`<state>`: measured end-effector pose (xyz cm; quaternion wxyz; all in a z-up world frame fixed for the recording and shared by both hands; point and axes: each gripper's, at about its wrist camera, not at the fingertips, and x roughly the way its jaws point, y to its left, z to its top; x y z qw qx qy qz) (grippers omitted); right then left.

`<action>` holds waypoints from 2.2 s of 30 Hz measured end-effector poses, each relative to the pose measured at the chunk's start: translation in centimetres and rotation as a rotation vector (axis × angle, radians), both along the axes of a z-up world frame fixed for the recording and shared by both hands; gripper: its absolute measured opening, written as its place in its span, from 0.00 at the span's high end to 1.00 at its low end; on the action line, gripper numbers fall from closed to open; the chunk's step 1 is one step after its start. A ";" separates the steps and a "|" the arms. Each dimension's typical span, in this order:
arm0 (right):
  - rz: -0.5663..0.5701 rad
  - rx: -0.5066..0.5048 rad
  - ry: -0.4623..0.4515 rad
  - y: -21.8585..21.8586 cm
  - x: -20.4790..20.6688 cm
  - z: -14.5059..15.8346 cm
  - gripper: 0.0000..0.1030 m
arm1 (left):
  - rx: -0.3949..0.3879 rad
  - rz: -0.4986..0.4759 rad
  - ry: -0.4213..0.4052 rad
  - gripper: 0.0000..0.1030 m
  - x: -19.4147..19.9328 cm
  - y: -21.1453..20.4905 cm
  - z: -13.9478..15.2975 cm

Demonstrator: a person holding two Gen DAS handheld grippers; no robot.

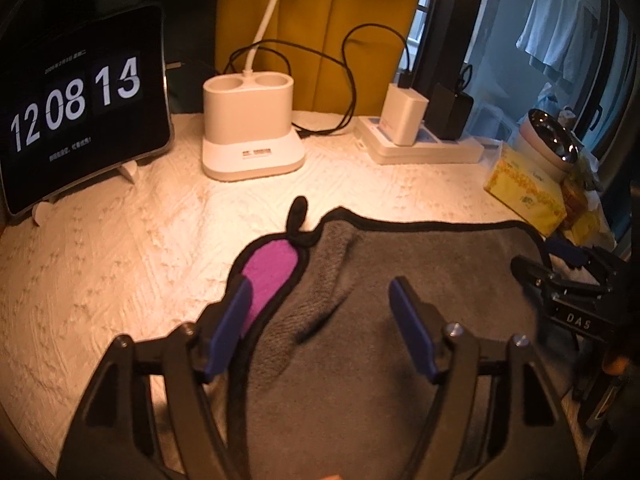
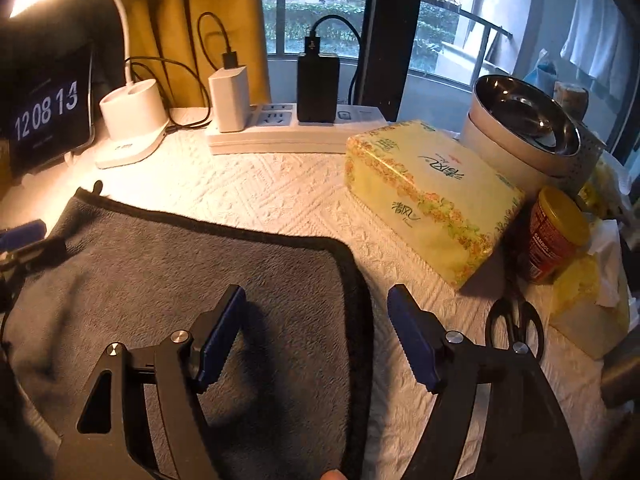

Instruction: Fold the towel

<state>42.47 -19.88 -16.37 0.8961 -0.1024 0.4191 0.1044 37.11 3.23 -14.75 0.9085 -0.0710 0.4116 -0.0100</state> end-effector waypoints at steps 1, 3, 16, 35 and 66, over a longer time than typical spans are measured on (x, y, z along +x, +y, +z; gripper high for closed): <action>0.002 -0.004 0.001 0.1 -0.2 0.0 0.26 | -0.001 0.004 -0.001 0.30 -0.2 0.1 0.1; 0.006 -0.008 0.003 0.3 -0.8 0.1 0.26 | -0.004 0.009 -0.007 0.30 -0.8 0.3 0.5; 0.016 -0.007 -0.023 0.4 -5.0 1.8 0.26 | -0.011 0.033 -0.011 0.29 -4.9 0.6 1.4; 0.026 0.050 -0.151 0.4 -12.7 7.2 0.26 | -0.004 0.046 -0.113 0.29 -13.7 -0.2 4.9; 0.052 0.090 -0.355 -0.9 -26.5 14.7 0.26 | 0.035 -0.019 -0.373 0.29 -26.0 -3.2 11.5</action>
